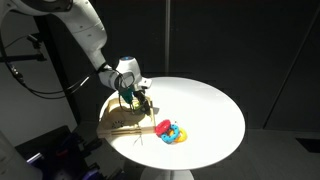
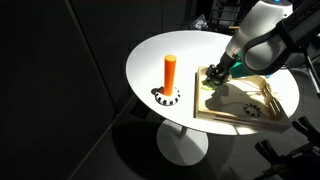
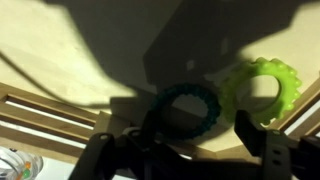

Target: Pick up the dark green ring and put it on the table

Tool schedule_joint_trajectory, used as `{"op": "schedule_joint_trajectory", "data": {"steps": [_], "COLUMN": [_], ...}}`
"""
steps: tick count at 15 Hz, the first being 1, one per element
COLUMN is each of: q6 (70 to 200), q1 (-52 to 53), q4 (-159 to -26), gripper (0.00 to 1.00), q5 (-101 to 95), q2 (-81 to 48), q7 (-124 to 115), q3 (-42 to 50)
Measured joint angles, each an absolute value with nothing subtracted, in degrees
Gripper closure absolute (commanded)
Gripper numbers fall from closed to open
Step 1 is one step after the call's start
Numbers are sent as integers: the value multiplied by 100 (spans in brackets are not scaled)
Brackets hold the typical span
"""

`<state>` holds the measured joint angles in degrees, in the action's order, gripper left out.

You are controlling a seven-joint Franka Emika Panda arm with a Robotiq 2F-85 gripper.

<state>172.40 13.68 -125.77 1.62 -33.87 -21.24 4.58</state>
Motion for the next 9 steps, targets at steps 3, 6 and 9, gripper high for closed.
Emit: {"op": "schedule_joint_trajectory", "data": {"steps": [3, 6, 9], "q6": [17240, 17240, 17240], "q1": [1389, 1421, 1424], "q4": [-12532, -12507, -12487], "gripper": [74, 97, 100], "q5": [165, 168, 172], "q2": [-3386, -3392, -3390], "q7": [-2124, -2124, -2125], "q3": [453, 453, 462]}}
